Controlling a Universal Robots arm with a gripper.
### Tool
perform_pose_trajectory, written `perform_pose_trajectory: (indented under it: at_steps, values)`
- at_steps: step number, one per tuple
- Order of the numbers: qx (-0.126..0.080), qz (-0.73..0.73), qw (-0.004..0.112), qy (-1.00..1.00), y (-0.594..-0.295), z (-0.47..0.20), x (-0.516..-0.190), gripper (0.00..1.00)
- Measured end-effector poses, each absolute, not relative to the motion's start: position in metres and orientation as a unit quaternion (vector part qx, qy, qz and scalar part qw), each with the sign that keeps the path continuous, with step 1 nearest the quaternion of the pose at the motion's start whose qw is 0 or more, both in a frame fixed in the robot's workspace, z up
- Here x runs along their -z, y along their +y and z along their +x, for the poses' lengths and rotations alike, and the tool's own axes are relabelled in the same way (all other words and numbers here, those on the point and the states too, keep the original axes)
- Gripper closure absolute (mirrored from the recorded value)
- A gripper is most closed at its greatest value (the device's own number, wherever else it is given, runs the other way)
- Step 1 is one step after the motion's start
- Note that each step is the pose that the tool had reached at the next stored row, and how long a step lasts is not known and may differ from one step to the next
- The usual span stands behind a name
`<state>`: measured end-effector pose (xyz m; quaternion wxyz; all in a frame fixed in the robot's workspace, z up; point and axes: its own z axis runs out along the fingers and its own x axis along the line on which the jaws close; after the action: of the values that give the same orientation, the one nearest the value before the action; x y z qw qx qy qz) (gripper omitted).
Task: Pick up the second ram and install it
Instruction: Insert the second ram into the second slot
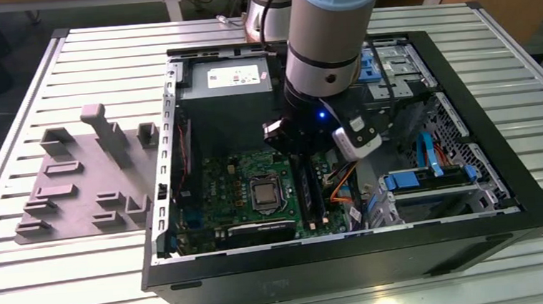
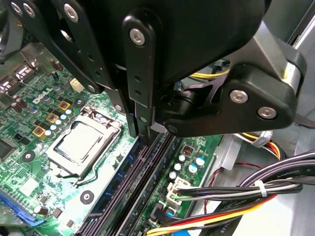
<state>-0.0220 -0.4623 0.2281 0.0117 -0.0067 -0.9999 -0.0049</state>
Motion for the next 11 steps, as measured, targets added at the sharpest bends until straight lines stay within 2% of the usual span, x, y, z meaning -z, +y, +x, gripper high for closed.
perform_pose_trajectory:
  at_steps: [11]
  values:
    - [0.005, -0.007, 0.012, -1.0, -0.4625, -0.0223, -0.2308, 0.86]
